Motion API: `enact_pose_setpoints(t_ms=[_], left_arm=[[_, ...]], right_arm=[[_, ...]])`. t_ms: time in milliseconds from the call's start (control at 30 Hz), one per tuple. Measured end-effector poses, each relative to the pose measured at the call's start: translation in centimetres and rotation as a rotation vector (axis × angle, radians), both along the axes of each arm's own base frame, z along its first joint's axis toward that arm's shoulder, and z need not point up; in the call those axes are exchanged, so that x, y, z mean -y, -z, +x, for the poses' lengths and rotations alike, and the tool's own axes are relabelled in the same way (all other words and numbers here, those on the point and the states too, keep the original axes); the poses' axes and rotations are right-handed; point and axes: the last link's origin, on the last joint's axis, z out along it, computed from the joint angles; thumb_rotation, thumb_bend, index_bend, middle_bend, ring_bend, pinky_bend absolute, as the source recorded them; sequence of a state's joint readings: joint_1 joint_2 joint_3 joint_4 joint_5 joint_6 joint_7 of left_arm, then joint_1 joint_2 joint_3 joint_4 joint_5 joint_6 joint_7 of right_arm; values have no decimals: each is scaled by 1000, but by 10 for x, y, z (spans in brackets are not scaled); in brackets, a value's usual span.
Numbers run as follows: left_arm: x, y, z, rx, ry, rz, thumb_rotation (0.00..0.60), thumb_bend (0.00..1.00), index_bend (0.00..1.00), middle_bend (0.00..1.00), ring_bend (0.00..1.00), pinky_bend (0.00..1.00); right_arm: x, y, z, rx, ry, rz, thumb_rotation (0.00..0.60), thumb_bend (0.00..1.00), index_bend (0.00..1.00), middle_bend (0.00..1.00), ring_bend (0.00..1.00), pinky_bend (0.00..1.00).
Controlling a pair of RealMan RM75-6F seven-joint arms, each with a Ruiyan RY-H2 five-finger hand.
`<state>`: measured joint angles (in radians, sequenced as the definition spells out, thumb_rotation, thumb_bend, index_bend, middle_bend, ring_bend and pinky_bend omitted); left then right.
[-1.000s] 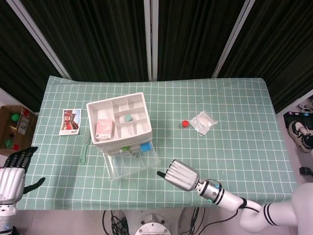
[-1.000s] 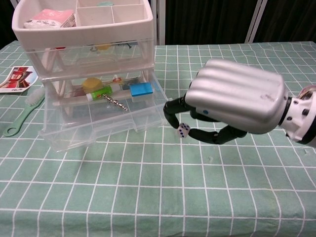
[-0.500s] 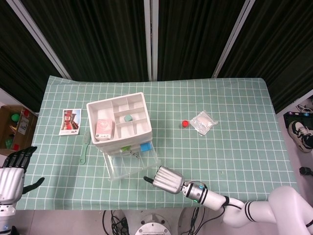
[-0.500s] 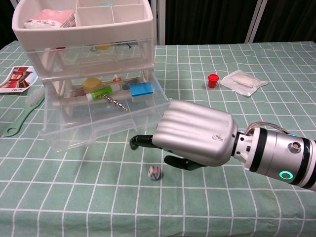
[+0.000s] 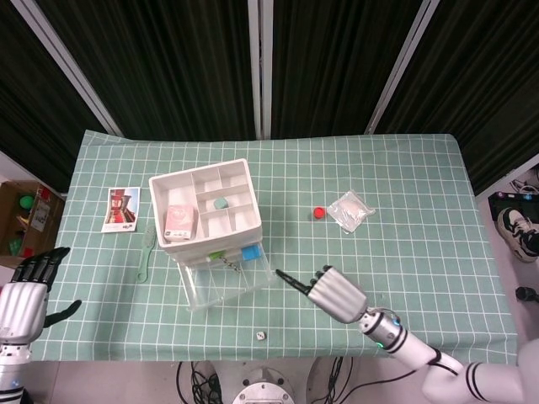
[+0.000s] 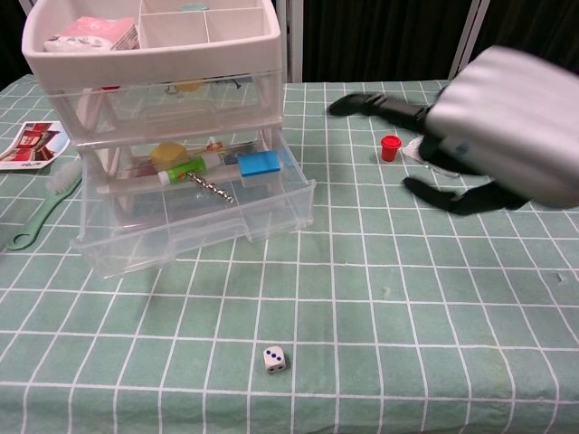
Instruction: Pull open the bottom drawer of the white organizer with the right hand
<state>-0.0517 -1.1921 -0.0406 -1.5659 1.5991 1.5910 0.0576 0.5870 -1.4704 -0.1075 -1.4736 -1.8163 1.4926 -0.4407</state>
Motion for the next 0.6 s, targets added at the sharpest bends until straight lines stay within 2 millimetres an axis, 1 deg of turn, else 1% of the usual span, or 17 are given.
enact_pose_setpoints(t_ms=[33, 67, 100, 167, 200, 233, 267, 300, 333, 400, 600], left_arm=[[-1, 1, 0, 2, 2, -2, 600, 104, 134, 162, 158, 186], [-2, 2, 1, 4, 3, -5, 600, 104, 134, 162, 158, 186], [-3, 3, 1, 6, 4, -8, 600, 104, 134, 162, 158, 186], [-5, 5, 1, 7, 4, -14, 600, 103, 135, 162, 158, 186], [-6, 6, 1, 8, 3, -19, 600, 104, 135, 162, 157, 186], [-7, 7, 1, 8, 2, -22, 600, 104, 135, 162, 158, 186], [-8, 8, 1, 8, 2, -26, 600, 104, 135, 162, 158, 186], [-9, 9, 1, 7, 2, -31, 600, 104, 135, 162, 158, 186], [-9, 10, 2, 6, 2, -34, 600, 104, 135, 162, 158, 186], [-9, 12, 2, 3, 1, -38, 600, 104, 135, 162, 158, 186], [-8, 13, 2, 0, -13, -39, 600, 104, 135, 162, 158, 186]], right_arm=[[-1, -13, -9, 17, 38, -36, 600, 376, 241, 793, 775, 956], [-2, -26, -19, 32, 81, -71, 600, 376, 235, 716, 698, 891], [-3, -42, -32, 47, 142, -107, 600, 376, 218, 621, 599, 786], [-6, -61, -49, 66, 236, -134, 600, 376, 117, 362, 322, 451], [-8, -71, -59, 81, 305, -137, 600, 376, 55, 232, 175, 268], [-11, -78, -68, 94, 359, -135, 600, 376, 14, 128, 70, 123], [-14, -84, -76, 108, 413, -132, 600, 376, 0, 59, 17, 43], [-20, -92, -86, 126, 480, -128, 600, 376, 0, 24, 1, 10], [-25, -97, -94, 138, 527, -124, 600, 376, 0, 4, 0, 0], [-36, -105, -108, 169, 612, -114, 600, 376, 0, 0, 0, 0], [-61, -114, -130, 249, 725, -103, 600, 376, 0, 0, 0, 0]])
